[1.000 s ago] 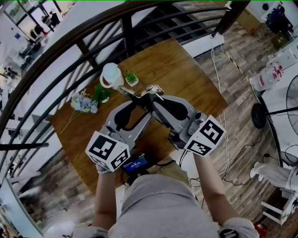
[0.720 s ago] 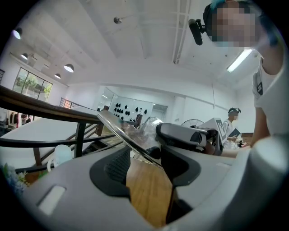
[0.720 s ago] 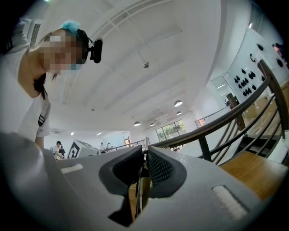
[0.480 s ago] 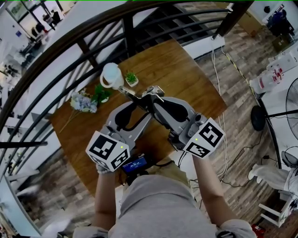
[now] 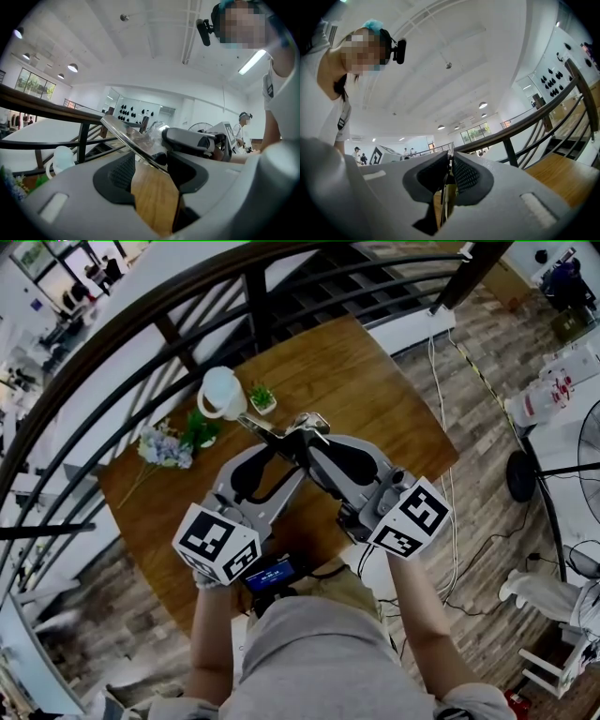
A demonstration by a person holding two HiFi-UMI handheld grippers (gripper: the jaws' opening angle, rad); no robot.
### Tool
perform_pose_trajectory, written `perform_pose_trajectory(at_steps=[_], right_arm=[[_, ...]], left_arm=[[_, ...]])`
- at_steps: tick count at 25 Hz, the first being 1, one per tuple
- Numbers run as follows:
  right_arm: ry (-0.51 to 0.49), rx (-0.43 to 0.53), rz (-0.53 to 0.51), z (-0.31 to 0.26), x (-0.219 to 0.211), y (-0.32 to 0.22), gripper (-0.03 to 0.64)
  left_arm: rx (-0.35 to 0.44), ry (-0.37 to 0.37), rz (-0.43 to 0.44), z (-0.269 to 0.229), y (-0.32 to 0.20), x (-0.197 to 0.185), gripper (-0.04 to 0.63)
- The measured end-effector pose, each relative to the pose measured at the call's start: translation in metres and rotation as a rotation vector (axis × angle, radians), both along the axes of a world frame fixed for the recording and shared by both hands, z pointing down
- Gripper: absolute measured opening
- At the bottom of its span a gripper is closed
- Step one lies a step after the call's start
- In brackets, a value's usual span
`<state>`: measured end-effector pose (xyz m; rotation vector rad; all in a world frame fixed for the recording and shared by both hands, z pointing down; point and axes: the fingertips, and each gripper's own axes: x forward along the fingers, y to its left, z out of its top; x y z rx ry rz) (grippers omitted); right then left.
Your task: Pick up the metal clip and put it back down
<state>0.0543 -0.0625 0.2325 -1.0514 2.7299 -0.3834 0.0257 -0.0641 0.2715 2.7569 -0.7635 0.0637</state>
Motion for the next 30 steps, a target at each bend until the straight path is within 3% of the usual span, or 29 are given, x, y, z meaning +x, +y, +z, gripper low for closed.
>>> perform_pose_trajectory(at_steps=[30], right_arm=[[0.030,-0.138,-0.045,0.069,0.004,-0.117,0.034]], left_arm=[[-0.141,-0.034,-0.046,0.071,-0.112,0.005,0.222]])
